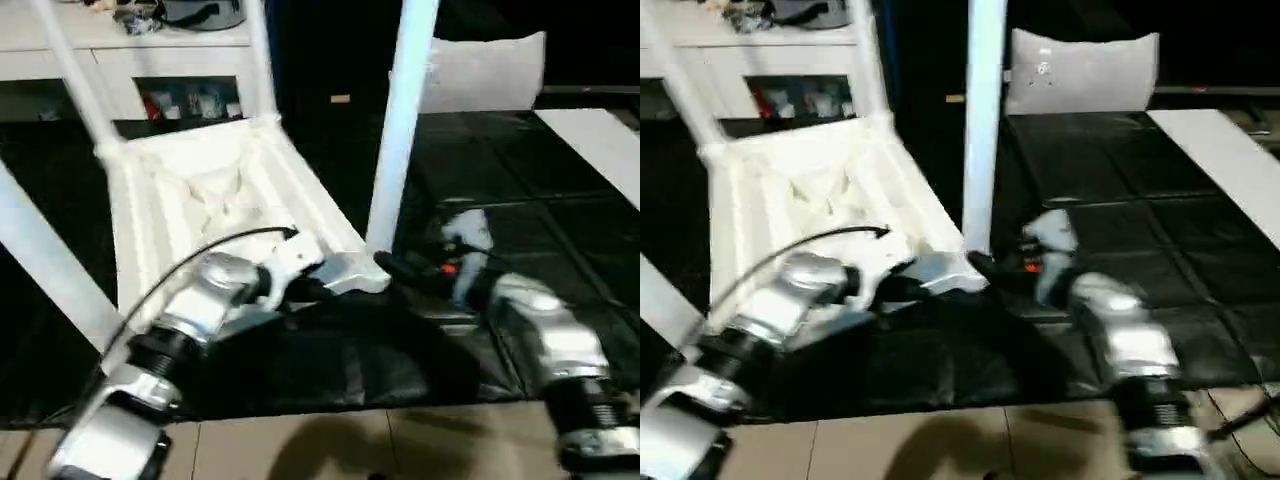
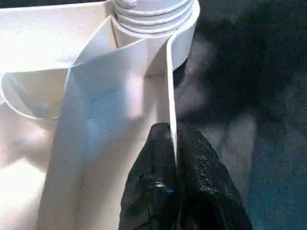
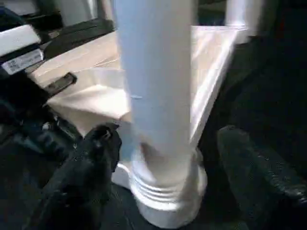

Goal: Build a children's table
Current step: Rotate leg to tighten

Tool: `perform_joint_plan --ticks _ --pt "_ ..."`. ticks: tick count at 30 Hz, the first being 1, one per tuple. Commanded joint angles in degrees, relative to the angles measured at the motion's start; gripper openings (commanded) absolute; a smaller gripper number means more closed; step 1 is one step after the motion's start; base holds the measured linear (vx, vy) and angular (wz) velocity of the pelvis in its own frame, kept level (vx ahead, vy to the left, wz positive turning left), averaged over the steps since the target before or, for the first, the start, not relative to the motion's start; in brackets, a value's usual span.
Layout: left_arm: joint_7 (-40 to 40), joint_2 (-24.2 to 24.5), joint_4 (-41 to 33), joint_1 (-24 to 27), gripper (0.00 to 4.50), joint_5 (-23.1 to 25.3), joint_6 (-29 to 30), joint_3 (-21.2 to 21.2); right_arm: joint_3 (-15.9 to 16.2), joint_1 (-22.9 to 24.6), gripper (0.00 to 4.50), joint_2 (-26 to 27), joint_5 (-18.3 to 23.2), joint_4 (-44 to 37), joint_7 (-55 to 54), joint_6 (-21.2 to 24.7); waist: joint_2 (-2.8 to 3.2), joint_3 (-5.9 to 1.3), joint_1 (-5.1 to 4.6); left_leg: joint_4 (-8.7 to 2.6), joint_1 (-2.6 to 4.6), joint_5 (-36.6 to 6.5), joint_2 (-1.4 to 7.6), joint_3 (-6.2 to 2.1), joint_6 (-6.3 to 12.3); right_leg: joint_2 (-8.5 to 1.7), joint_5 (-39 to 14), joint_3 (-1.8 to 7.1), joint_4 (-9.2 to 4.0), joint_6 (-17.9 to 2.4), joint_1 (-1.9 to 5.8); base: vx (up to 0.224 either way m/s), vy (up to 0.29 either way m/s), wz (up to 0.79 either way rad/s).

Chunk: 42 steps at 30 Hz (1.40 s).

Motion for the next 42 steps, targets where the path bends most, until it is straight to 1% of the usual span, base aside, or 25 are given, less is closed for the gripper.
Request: perform_joint_plan --ticks 1,2,3,4,5,6,8,9,10,11,12,14,16,19,24,28,29,33,34,35,37,38,39,41,42 --pt "-5.7 1.6 -0.2 1.3 0.0 0.6 -2.9 -2.9 -0.2 -0.1 3.54 -1.5 1.1 -1.7 4.4 -0.4 -0.9 -3.85 0.82 -3.62 -0.73 -6.2 0.96 0.5 6.52 -3.62 -16.0 3.5 -3.24 -9.5 3.85 0.031 -0.051 0.01" --pt "-8.9 3.3 -0.6 1.6 0.0 0.9 -4.8 -4.2 0.9 0.0 3.54 -4.0 1.3 -1.7 9.4 -0.9 -0.86 -3.92 1.41 -3.47 -0.72 -5.5 0.93 0.54 6.83 -3.5 -14.9 3.5 -3.04 -9.9 3.85 0.0 0.0 0.0" --pt "-9.3 3.5 -0.7 1.6 0.0 0.9 -5.1 -4.3 1.0 0.0 3.54 -4.3 1.3 -1.6 10.0 -1.0 -0.9 -3.84 1.69 -3.39 -0.73 -5.5 0.88 0.64 7.0 -3.48 -14.7 3.54 -3.03 -9.8 3.76 0.0 0.0 0.0" --pt "-11.4 4.4 -1.0 1.8 0.0 0.8 -6.4 -5.1 1.8 -0.1 3.54 -5.6 1.8 -1.4 13.1 -1.1 -0.88 -3.75 2.07 -3.46 -0.69 -5.5 0.97 0.64 6.93 -3.45 -15.1 3.46 -2.88 -9.7 3.82 0.0 0.0 0.0" --pt "-13.3 5.2 -1.4 2.0 0.0 0.6 -7.1 -5.7 2.8 -0.2 3.54 -6.6 1.9 -1.2 15.7 -1.5 -0.69 -3.85 2.57 -3.45 -0.46 -5.4 1.21 0.67 6.91 -3.47 -15.5 3.38 -2.85 -9.6 3.71 0.0 0.0 0.0" --pt "-15.6 5.9 -2.2 2.2 0.0 0.0 -7.6 -6.2 3.8 -0.5 3.54 -7.4 1.9 -0.8 18.2 -1.8 -0.81 -3.8 2.68 -3.5 -0.53 -5.3 1.31 0.67 6.92 -3.42 -15.5 3.35 -2.8 -9.5 3.7 0.0 0.0 0.0" --pt "-18.4 6.8 -3.4 2.5 0.0 -0.7 -8.2 -6.8 5.0 -1.1 3.27 -8.2 1.8 -0.2 21.3 -1.9 -0.62 -3.82 3.33 -3.64 -0.24 -5.5 1.72 0.57 6.45 -3.35 -15.1 3.37 -2.54 -10.2 3.47 0.0 0.0 0.0" --pt "-19.4 7.1 -4.0 2.6 0.0 -1.1 -8.4 -7.0 5.7 -1.3 3.19 -8.5 1.7 0.0 22.6 -2.0 -0.63 -3.81 3.48 -3.65 -0.17 -5.7 1.75 0.59 6.34 -3.32 -15.1 3.37 -2.58 -10.4 3.39 0.0 0.0 0.0" --pt "-20.1 7.3 -4.3 2.6 0.0 -1.3 -8.5 -7.1 6.3 -1.6 3.19 -8.7 1.9 0.1 24.0 -1.6 -0.78 -3.76 3.67 -3.72 -0.15 -6.1 1.79 0.6 6.01 -3.32 -15.3 3.42 -2.52 -10.5 3.39 0.0 0.0 0.0" --pt "-20.4 7.4 -4.5 2.6 0.0 -1.4 -8.6 -7.2 6.7 -1.7 3.13 -8.8 2.0 -0.1 24.8 -1.2 -0.68 -3.74 3.85 -3.76 -0.08 -6.4 1.85 0.59 5.82 -3.38 -15.6 3.47 -2.57 -10.6 3.34 0.0 0.0 0.0" --pt "-21.5 7.7 -4.8 2.7 0.0 -1.6 -9.3 -7.3 7.8 -2.0 3.0 -9.1 2.0 -0.3 27.0 -0.3 -0.87 -3.7 4.09 -3.82 -0.03 -6.9 1.86 0.6 5.49 -3.35 -16.3 3.54 -2.61 -10.5 3.34 0.0 0.0 0.0" --pt "-22.9 8.2 -4.9 2.8 0.0 -1.6 -10.2 -7.5 9.2 -2.4 2.75 -9.1 1.7 -0.1 29.4 0.2 -0.89 -3.62 4.39 -3.92 -0.02 -7.5 1.85 0.59 4.94 -3.43 -17.3 3.73 -2.67 -10.0 3.32 0.0 0.0 0.0" --pt "-24.1 8.7 -5.4 3.0 0.0 -1.7 -10.5 -7.8 10.2 -3.1 2.67 -8.7 1.3 1.1 31.0 -0.2 -0.84 -3.67 4.53 -3.93 -0.02 -7.7 1.77 0.59 4.6 -3.49 -17.7 3.78 -2.71 -9.8 3.38 0.0 0.0 0.0" --pt "-25.0 9.0 -6.1 3.2 0.0 -2.2 -10.2 -7.8 10.9 -4.1 2.36 -7.8 1.1 2.8 31.8 -0.3 -0.9 -3.78 4.61 -3.92 -0.06 -7.4 1.78 0.56 4.13 -3.51 -16.9 3.81 -2.53 -10.1 3.42 0.0 0.0 0.0" --pt "-25.2 8.9 -6.1 3.1 0.0 -2.3 -10.1 -7.8 11.7 -4.7 1.91 -7.6 1.5 3.8 33.7 1.0 -1.07 -3.85 4.7 -3.79 -0.18 -6.2 1.69 0.6 4.29 -3.45 -16.0 3.83 -2.36 -10.1 3.57 0.0 0.0 0.0" --pt "-24.8 8.5 -5.7 3.2 0.0 -2.6 -9.6 -7.4 11.1 -4.5 1.57 -7.0 2.5 3.8 33.8 1.7 -1.03 -3.85 4.68 -3.76 -0.19 -6.0 1.66 0.6 4.27 -3.4 -16.0 3.8 -2.38 -10.0 3.55 0.0 0.0 0.0" --pt "-24.6 8.2 -5.7 3.3 0.0 -2.9 -9.2 -7.2 10.8 -4.3 1.57 -6.6 3.0 3.7 33.4 1.9 -1.04 -3.85 4.64 -3.73 -0.24 -6.0 1.61 0.64 4.26 -3.39 -16.2 3.8 -2.42 -9.9 3.6 0.0 0.0 0.0" --pt "-24.5 7.7 -6.0 3.2 0.0 -3.4 -8.2 -7.1 10.4 -4.2 1.13 -5.2 2.3 3.8 30.5 0.8 -1.08 -3.75 4.42 -3.8 -0.3 -6.6 1.48 0.62 3.94 -3.37 -18.7 3.66 -2.74 -8.9 3.61 0.0 0.0 0.0" --pt "-24.5 7.6 -6.0 3.2 0.0 -3.4 -8.2 -7.1 10.5 -4.2 1.13 -5.0 1.9 3.9 30.0 0.4 -1.1 -3.72 4.38 -3.82 -0.31 -6.8 1.47 0.62 3.88 -3.36 -19.1 3.64 -2.8 -8.8 3.59 0.0 0.0 0.0" --pt "-24.5 7.6 -5.9 3.1 0.0 -3.3 -8.2 -7.2 10.6 -4.3 1.13 -4.7 1.0 4.3 28.8 -0.6 -0.97 -3.68 4.28 -3.87 -0.19 -7.6 1.44 0.62 3.57 -3.36 -20.4 3.59 -3.0 -8.4 3.47 0.0 0.0 0.0" --pt "-24.4 7.6 -5.7 3.0 0.0 -3.1 -8.3 -7.2 10.4 -4.7 1.13 -4.3 1.4 4.7 28.7 0.9 -1.03 -3.56 4.07 -3.95 -0.23 -8.3 1.36 0.58 3.39 -3.29 -21.8 3.49 -3.23 -7.8 3.56 0.0 0.0 0.0" --pt "-24.4 7.6 -5.6 3.0 0.0 -2.9 -8.4 -7.3 9.7 -5.2 1.42 -4.0 2.5 5.0 28.7 2.9 -1.03 -3.53 4.02 -3.98 -0.19 -8.6 1.37 0.56 3.37 -3.31 -22.5 3.47 -3.34 -7.6 3.53 0.0 0.0 0.0" --pt "-24.3 7.6 -5.5 2.9 0.0 -2.9 -8.4 -7.3 9.7 -5.3 1.49 -4.1 2.8 4.8 29.0 3.5 -0.99 -3.54 4.0 -3.95 -0.14 -8.9 1.36 0.57 3.35 -3.3 -23.3 3.45 -3.45 -7.4 3.5 0.0 0.0 0.0" --pt "-24.2 7.6 -5.4 2.9 0.0 -2.8 -8.4 -7.3 9.7 -5.3 1.52 -4.2 3.0 4.5 29.6 4.0 -0.99 -3.63 4.02 -3.94 -0.14 -8.6 1.45 0.53 3.28 -3.28 -22.7 3.5 -3.34 -7.5 3.46 0.0 0.0 0.0" --pt "-24.2 7.6 -5.4 2.9 0.0 -2.8 -8.3 -7.2 9.7 -5.3 1.79 -4.1 2.7 4.3 29.5 3.7 -0.98 -3.65 4.02 -3.92 -0.13 -8.5 1.46 0.54 3.34 -3.27 -22.4 3.52 -3.28 -7.6 3.42 0.0 0.0 0.0"
